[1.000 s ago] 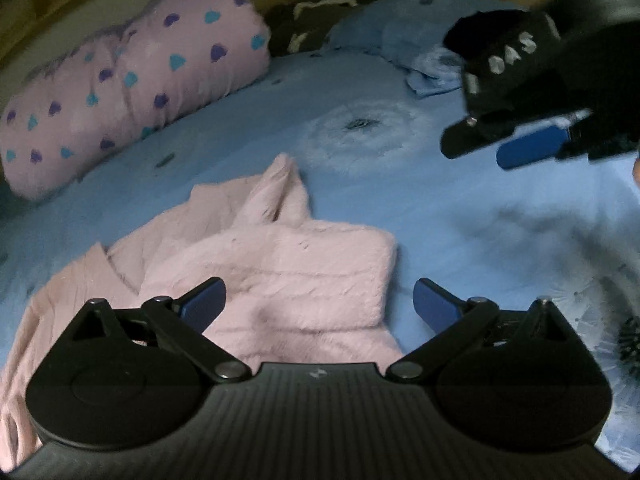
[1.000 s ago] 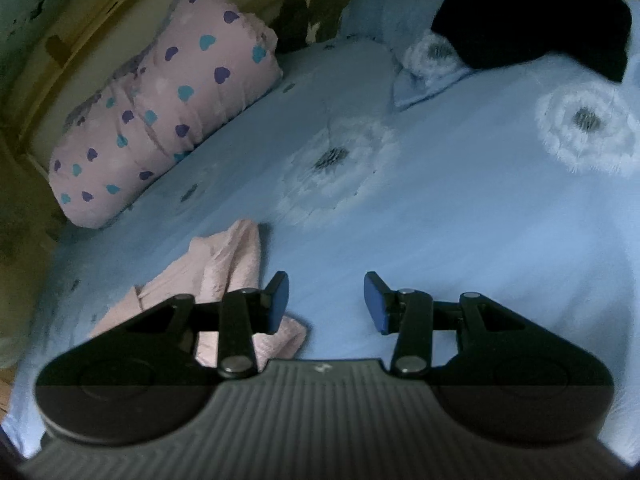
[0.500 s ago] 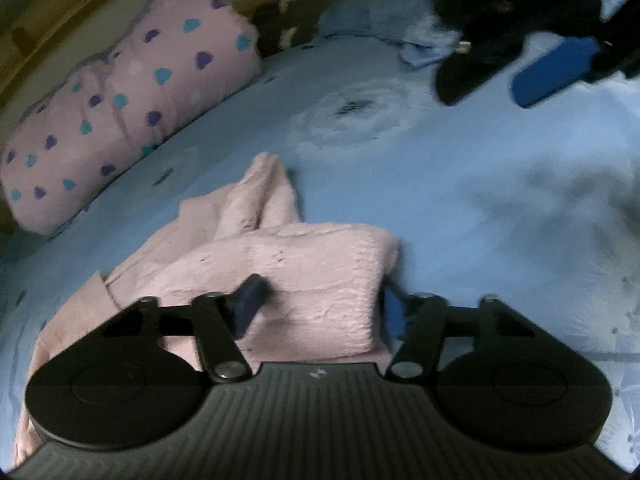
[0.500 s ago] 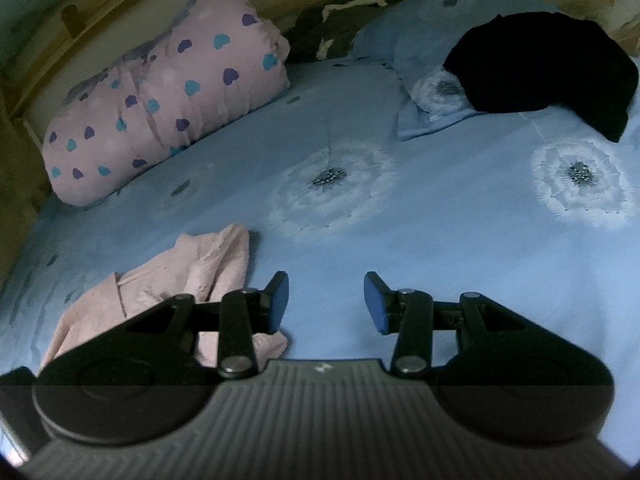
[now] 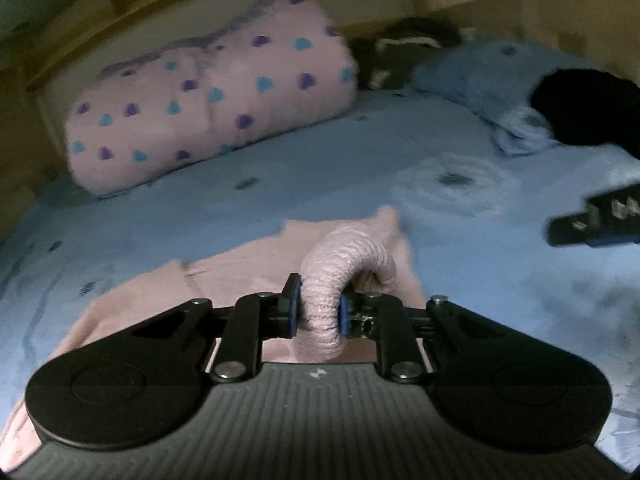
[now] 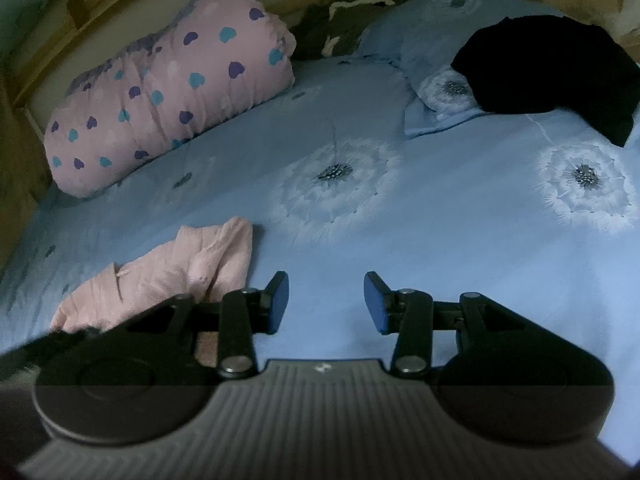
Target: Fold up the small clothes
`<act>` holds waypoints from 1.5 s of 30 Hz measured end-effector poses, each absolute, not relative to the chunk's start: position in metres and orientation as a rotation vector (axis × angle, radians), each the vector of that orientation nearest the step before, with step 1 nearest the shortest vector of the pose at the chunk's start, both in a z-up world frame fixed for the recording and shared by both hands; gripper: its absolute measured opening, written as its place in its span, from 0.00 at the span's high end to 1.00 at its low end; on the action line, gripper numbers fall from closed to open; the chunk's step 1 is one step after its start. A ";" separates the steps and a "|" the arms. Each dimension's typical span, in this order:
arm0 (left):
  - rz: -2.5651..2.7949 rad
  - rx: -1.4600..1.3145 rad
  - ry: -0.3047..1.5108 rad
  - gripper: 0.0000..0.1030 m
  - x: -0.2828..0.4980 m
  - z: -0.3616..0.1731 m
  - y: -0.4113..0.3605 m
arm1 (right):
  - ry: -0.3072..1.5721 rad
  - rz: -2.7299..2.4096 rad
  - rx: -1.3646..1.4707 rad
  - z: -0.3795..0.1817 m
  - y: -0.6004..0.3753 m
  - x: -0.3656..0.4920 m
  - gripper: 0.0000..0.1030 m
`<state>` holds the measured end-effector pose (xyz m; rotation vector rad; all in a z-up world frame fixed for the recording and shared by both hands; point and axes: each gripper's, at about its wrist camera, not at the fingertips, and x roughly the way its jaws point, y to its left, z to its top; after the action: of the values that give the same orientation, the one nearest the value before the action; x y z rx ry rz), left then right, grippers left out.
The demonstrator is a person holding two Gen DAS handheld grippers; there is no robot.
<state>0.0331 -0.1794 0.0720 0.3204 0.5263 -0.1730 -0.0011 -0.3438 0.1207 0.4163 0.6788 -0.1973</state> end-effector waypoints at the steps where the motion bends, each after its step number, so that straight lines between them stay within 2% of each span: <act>1: -0.150 0.315 0.527 0.79 0.035 0.074 -0.170 | 0.681 -0.195 0.413 0.120 -0.343 -0.001 0.56; 10: -0.023 0.220 0.638 0.78 0.055 0.066 -0.078 | 0.708 -0.167 0.377 0.115 -0.329 0.004 0.56; 18: -0.029 0.122 0.672 0.77 0.065 0.056 -0.029 | 0.752 -0.131 0.331 0.106 -0.312 0.011 0.56; 21: -0.048 0.093 0.675 0.71 0.066 0.054 -0.019 | 0.776 -0.108 0.324 0.102 -0.306 0.013 0.56; 25: -0.007 0.073 0.659 0.52 0.069 0.054 -0.002 | 0.818 -0.074 0.313 0.093 -0.293 0.019 0.56; 29: -0.021 0.033 0.667 0.48 0.072 0.055 0.017 | 0.853 -0.051 0.272 0.083 -0.277 0.025 0.56; 34: -0.108 0.001 0.685 0.37 0.073 0.053 0.029 | 0.864 -0.035 0.214 0.075 -0.260 0.032 0.56; 42: -0.168 0.051 0.728 0.35 0.093 0.022 0.029 | 0.840 -0.017 0.209 0.066 -0.247 0.040 0.57; 45: -0.179 -0.018 0.750 0.29 0.102 0.008 0.040 | 0.829 -0.023 0.206 0.064 -0.245 0.042 0.57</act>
<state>0.1022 0.0398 0.0079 -0.0178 0.7498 -0.1790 0.0415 -0.2452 0.0637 0.2061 0.8291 -0.0228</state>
